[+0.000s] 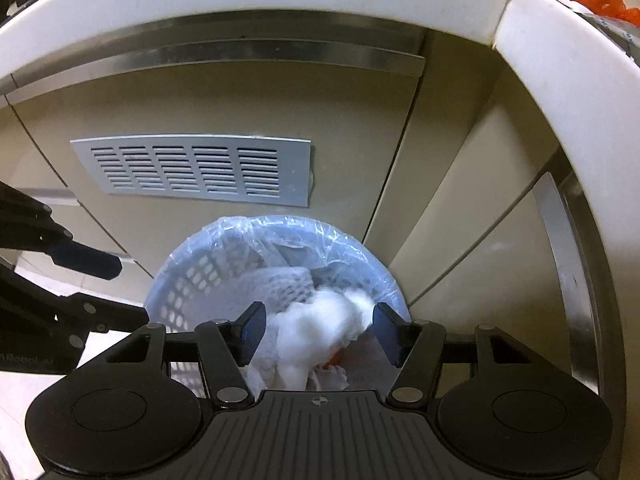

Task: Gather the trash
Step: 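Open the left tool to drop the bubble wrap while the right tool releases the tissue, then raise both tools back toward the counter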

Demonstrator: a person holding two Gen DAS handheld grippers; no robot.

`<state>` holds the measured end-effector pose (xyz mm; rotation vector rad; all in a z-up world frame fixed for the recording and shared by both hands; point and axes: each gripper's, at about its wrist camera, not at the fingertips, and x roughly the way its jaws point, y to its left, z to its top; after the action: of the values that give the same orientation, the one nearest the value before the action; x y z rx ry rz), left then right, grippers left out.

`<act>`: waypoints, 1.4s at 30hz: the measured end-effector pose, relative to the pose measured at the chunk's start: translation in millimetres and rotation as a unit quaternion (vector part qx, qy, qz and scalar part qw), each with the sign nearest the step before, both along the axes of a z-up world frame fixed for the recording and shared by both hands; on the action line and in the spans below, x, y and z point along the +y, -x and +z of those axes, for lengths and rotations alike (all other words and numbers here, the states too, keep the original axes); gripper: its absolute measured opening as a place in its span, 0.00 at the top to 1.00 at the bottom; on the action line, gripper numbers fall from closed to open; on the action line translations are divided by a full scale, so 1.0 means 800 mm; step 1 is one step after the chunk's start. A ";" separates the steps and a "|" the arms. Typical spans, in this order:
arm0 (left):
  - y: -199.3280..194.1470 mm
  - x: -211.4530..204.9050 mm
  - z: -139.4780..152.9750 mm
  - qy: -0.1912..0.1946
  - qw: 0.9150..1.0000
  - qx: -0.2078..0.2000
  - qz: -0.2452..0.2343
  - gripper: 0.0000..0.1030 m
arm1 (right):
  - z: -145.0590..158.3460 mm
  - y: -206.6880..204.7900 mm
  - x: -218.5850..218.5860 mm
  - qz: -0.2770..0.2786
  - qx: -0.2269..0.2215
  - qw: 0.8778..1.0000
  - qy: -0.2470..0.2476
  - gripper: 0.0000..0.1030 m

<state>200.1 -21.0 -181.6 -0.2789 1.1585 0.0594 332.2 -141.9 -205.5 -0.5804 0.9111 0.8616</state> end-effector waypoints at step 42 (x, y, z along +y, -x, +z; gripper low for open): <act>0.025 -0.007 0.161 -0.046 0.988 -0.145 -0.018 0.54 | 0.222 0.054 -0.069 -0.063 -0.060 0.979 -0.186 0.42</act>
<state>180.5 -27.0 -53.1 -0.1778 0.8691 0.0384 289.4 -197.3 -27.8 -0.2450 0.6476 0.8467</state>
